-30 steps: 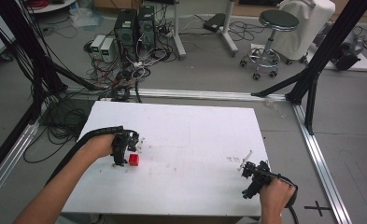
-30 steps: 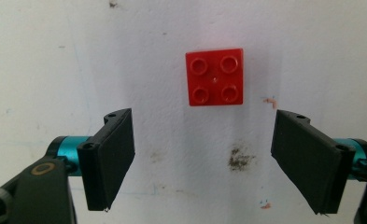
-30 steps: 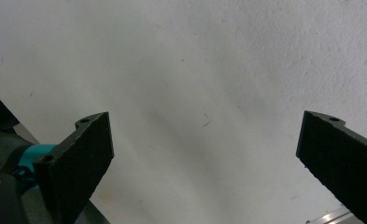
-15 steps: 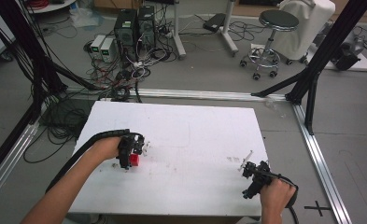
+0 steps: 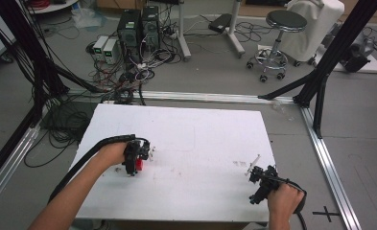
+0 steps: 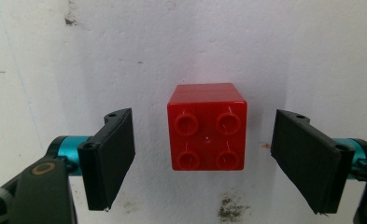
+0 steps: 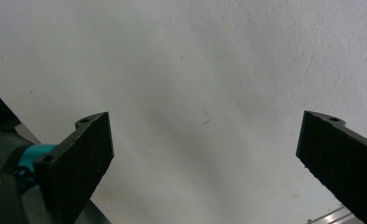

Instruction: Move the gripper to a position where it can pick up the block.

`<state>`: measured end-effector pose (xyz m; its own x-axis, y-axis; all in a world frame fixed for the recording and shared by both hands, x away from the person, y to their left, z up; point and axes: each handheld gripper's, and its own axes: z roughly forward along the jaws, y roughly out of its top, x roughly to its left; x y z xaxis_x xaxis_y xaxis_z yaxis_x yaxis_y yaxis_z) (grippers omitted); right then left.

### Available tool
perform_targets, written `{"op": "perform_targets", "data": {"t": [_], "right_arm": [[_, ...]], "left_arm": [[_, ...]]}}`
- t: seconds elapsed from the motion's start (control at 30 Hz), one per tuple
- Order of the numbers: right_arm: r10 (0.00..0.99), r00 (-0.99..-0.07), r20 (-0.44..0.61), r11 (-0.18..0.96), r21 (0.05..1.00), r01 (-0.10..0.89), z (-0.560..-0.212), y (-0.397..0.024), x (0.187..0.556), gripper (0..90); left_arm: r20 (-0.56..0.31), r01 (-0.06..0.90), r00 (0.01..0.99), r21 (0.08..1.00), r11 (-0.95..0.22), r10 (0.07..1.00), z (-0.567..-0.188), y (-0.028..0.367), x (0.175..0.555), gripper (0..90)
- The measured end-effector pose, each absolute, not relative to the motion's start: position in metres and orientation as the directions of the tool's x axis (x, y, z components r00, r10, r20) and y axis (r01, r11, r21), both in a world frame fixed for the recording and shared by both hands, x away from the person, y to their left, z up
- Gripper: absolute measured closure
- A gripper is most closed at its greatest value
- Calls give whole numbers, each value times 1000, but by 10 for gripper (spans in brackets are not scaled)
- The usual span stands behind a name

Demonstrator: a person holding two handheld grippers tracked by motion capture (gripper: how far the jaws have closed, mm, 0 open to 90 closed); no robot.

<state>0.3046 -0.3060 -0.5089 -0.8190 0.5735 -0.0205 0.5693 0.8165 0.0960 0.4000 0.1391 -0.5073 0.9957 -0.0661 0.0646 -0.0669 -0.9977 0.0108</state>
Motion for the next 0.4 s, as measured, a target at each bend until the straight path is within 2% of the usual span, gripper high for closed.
{"op": "perform_targets", "data": {"t": [0.4], "right_arm": [[570, -822, -21, 819, 99, 565, -509, -305, 305, 31]], "left_arm": [[68, -60, 996, 2, -998, -60, -508, 141, 400, 221]]}}
